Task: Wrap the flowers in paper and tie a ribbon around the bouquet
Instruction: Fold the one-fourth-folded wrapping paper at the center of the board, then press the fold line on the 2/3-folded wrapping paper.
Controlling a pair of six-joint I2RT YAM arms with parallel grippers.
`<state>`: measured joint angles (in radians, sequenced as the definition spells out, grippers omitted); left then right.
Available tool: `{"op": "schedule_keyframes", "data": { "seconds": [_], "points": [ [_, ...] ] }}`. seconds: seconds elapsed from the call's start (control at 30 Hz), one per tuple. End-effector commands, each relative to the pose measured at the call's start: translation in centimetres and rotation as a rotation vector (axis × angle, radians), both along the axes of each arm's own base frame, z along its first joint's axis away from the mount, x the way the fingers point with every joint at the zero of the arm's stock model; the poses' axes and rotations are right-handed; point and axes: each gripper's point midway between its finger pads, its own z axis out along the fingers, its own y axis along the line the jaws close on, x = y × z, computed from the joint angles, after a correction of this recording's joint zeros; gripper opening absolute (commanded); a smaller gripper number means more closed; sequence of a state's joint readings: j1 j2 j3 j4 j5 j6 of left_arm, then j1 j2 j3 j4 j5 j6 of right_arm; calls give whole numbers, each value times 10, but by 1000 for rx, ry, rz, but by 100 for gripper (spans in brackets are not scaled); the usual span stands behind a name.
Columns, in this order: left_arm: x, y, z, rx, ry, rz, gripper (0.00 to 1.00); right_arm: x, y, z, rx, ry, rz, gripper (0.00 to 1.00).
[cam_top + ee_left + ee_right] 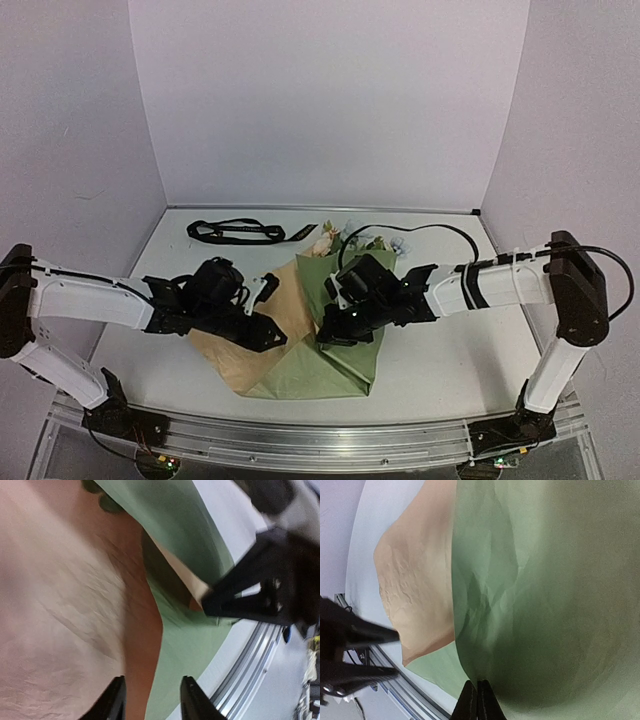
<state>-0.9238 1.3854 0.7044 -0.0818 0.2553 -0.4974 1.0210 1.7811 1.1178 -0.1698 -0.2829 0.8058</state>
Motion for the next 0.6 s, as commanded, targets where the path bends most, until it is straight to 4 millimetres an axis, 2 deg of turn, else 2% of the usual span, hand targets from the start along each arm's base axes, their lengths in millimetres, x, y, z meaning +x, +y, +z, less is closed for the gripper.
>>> {"op": "schedule_keyframes", "data": {
  "seconds": [0.0,0.07,0.23,0.43,0.57],
  "points": [
    [38,1,47,-109,10,75,55,-5,14,1,58,40,40,0],
    [59,2,47,-82,-4,97,62,-7,19,2,73,56,49,0],
    [95,-6,33,-53,-1,108,72,-10,24,5,94,72,69,0],
    [117,-21,10,-20,30,98,75,-12,25,5,102,88,77,0],
    [124,-33,7,-55,33,85,75,-13,27,5,107,100,83,0]
  ]
}}
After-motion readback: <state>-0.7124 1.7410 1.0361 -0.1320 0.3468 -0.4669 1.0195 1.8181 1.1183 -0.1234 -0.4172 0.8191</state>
